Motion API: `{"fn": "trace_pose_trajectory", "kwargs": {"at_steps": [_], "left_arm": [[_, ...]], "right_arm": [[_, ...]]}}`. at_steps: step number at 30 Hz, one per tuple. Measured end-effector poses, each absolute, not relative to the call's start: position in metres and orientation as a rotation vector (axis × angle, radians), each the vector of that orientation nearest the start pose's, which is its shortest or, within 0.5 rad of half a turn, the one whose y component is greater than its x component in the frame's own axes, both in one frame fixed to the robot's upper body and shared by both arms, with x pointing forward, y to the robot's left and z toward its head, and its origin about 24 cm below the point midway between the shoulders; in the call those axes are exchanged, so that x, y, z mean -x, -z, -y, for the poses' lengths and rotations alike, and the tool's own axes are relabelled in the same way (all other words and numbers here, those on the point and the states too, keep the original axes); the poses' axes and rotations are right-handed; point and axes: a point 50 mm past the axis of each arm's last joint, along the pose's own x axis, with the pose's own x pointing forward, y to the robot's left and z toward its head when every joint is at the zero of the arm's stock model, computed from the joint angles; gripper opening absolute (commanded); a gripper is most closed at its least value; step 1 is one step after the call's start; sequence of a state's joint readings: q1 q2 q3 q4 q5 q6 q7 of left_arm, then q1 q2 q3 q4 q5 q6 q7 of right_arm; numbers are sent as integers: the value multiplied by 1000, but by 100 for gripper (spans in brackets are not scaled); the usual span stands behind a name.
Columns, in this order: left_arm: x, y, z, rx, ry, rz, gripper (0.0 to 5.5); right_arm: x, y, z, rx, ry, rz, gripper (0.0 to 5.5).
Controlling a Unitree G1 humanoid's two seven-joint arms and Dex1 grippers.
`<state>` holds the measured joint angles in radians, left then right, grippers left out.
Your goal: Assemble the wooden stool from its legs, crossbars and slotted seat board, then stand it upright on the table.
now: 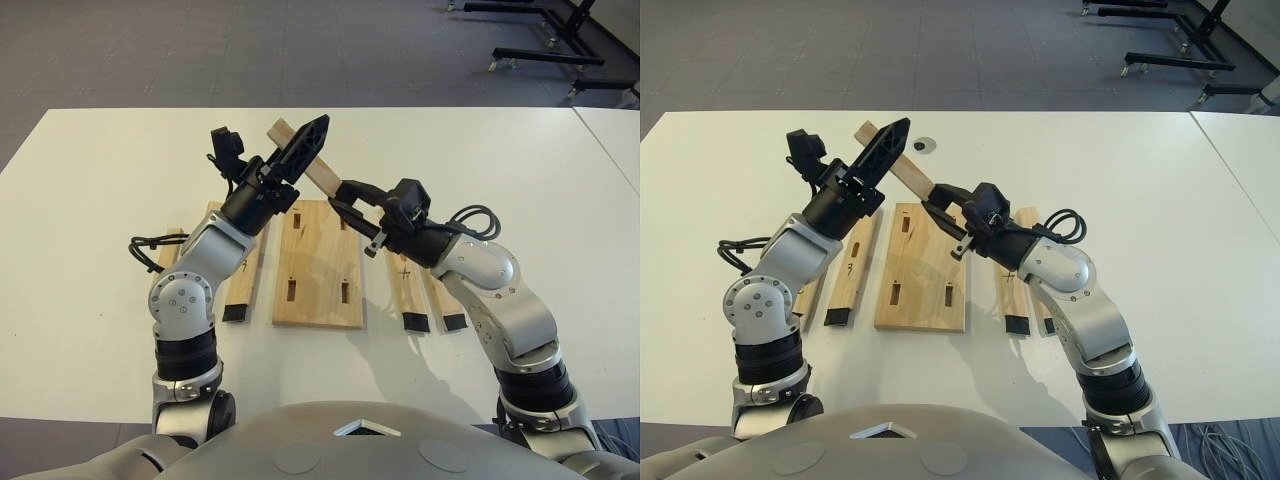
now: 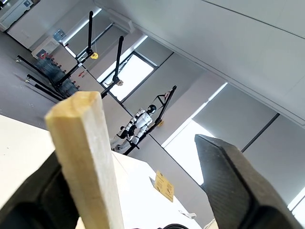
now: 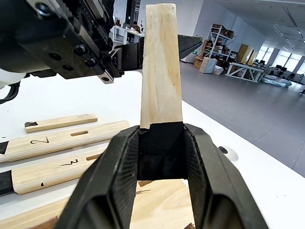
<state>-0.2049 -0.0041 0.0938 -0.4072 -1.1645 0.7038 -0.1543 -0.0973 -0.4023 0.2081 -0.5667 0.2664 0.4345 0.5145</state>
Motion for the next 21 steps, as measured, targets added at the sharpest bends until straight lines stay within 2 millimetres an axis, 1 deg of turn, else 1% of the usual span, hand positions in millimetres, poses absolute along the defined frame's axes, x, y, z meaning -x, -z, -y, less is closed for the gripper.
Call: {"fn": "trace_pose_trajectory", "kwargs": {"at_steps": [2,6,12,17,21], "left_arm": [[-250,-156,-96,950,820,2,268],[-250,-155,-97,940,821,-6,218],[-250,-150,-96,915,831,-57,118],[-250,-149,-95,912,832,-63,52],[-250,-149,-97,910,817,-60,41]], "right_arm": [[-225,-136,109,203,-883,88,130],[-225,-135,108,213,-882,87,130],[-225,-136,108,219,-880,98,130],[-224,-140,106,213,-876,119,130],[-223,-141,104,209,-875,121,130]]}}
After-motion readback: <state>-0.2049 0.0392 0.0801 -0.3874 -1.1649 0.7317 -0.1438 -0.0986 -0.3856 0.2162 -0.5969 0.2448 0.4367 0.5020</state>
